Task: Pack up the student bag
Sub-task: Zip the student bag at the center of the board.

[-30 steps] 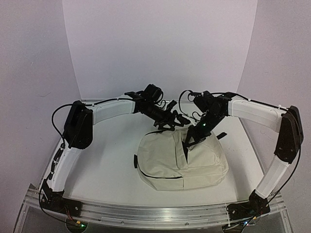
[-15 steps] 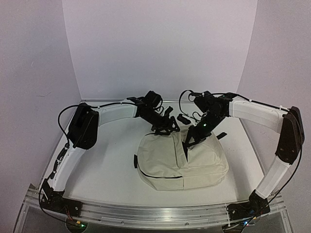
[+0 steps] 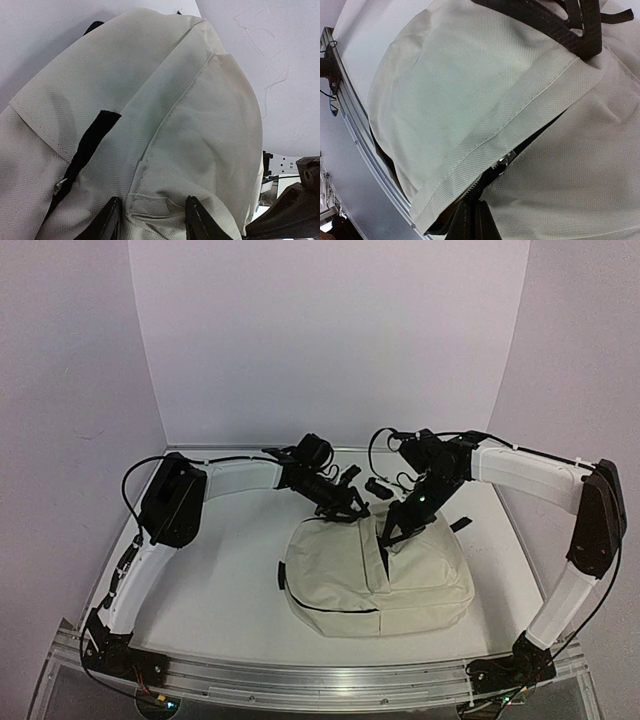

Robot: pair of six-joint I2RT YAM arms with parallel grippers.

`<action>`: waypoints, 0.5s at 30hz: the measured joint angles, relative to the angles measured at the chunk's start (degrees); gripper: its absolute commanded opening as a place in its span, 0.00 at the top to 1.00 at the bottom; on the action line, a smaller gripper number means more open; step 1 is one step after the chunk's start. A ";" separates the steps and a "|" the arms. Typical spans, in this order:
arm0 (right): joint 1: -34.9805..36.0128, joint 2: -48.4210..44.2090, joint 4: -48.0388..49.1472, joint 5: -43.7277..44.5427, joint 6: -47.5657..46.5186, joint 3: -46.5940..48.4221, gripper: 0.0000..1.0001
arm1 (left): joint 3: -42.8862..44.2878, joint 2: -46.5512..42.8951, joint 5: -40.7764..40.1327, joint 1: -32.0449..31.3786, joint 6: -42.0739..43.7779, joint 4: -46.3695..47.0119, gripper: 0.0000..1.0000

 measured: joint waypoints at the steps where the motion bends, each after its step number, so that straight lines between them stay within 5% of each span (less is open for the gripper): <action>1: 0.01 0.00 -0.06 0.00 0.00 0.00 1.00 | -0.74 -0.01 0.37 -0.02 -0.01 0.58 0.70; 6: 0.10 0.00 -0.11 0.02 0.00 -0.02 1.00 | -2.84 -0.09 1.12 -0.17 -0.23 1.93 0.99; 15: 0.23 0.00 -0.15 -0.09 0.00 0.00 1.00 | -9.34 -3.70 -0.67 0.27 -3.59 6.82 1.00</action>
